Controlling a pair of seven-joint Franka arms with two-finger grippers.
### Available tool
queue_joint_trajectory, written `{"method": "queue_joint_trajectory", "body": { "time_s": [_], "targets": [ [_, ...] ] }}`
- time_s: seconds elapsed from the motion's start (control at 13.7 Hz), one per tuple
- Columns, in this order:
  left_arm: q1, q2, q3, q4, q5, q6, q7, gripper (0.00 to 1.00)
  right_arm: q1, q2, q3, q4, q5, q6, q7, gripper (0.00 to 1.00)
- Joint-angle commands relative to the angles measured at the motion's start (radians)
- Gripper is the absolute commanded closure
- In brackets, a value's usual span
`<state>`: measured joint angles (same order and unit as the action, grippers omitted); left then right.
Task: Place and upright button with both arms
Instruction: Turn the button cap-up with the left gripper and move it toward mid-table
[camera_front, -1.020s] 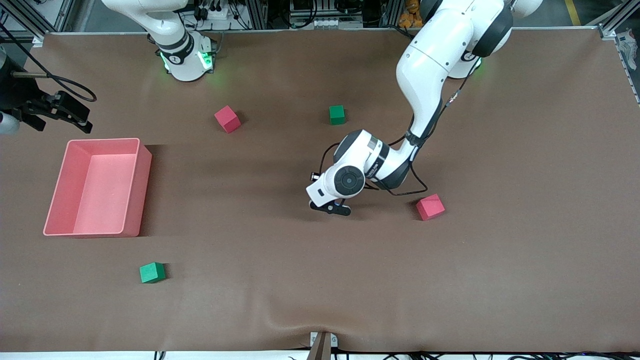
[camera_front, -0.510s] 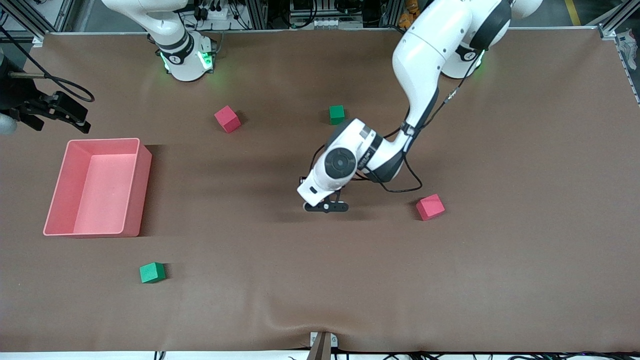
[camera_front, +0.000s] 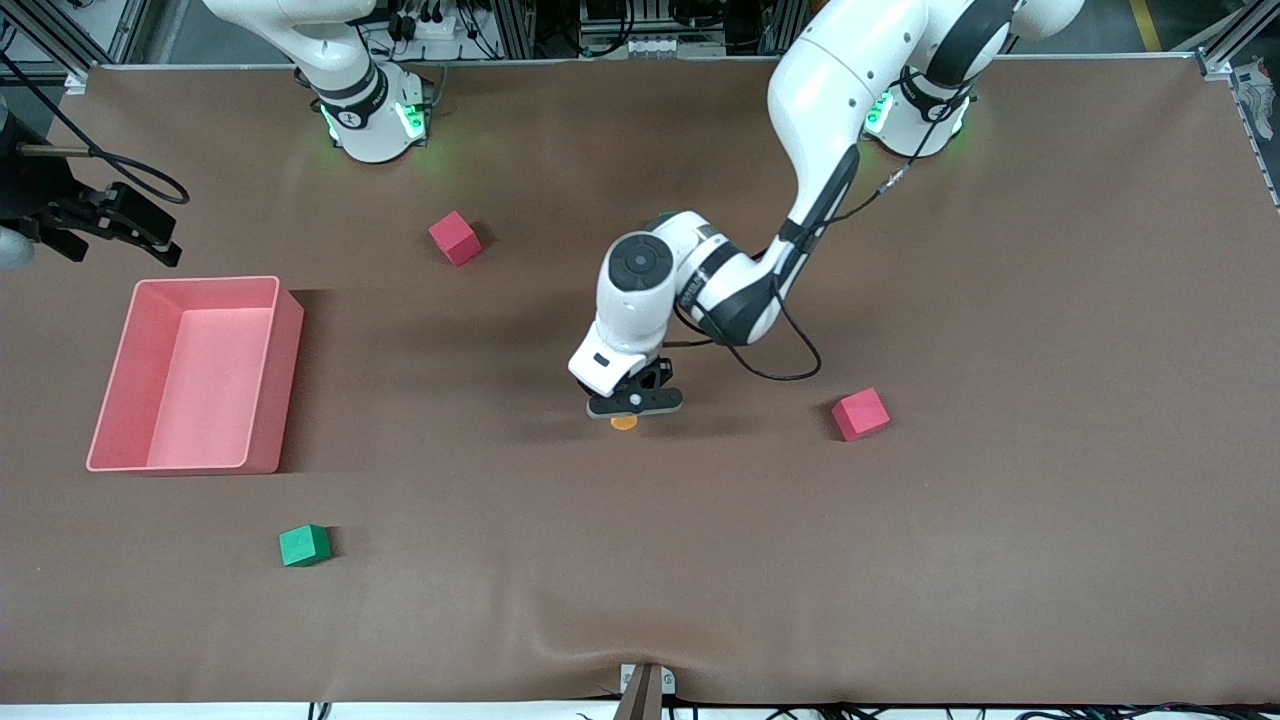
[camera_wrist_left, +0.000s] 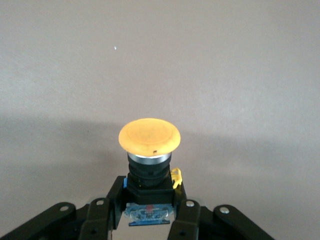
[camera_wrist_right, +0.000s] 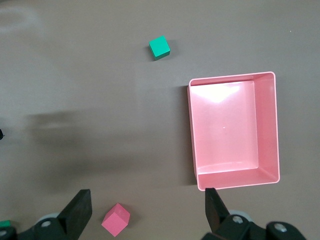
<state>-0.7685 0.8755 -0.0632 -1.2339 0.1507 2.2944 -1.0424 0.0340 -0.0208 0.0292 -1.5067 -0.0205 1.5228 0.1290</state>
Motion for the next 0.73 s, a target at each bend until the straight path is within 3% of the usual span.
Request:
{"method": "queue_joint_trajectory", "body": {
  "time_s": [0.0,0.36,0.66],
  "targets": [
    [-0.035,-0.015,0.014,-0.021,0.160,0.019,-0.181,1.00,-0.009,0.001,0.006,0.014,-0.006,-0.009,-0.009,0.00],
    [-0.087,0.011,0.010,-0.030,0.554,0.037,-0.513,1.00,-0.005,0.004,0.006,0.011,-0.004,-0.009,-0.008,0.00],
    [-0.097,0.036,0.013,-0.030,0.653,0.115,-0.530,1.00,-0.005,0.006,0.006,0.011,-0.004,-0.010,-0.005,0.00]
  ]
}}
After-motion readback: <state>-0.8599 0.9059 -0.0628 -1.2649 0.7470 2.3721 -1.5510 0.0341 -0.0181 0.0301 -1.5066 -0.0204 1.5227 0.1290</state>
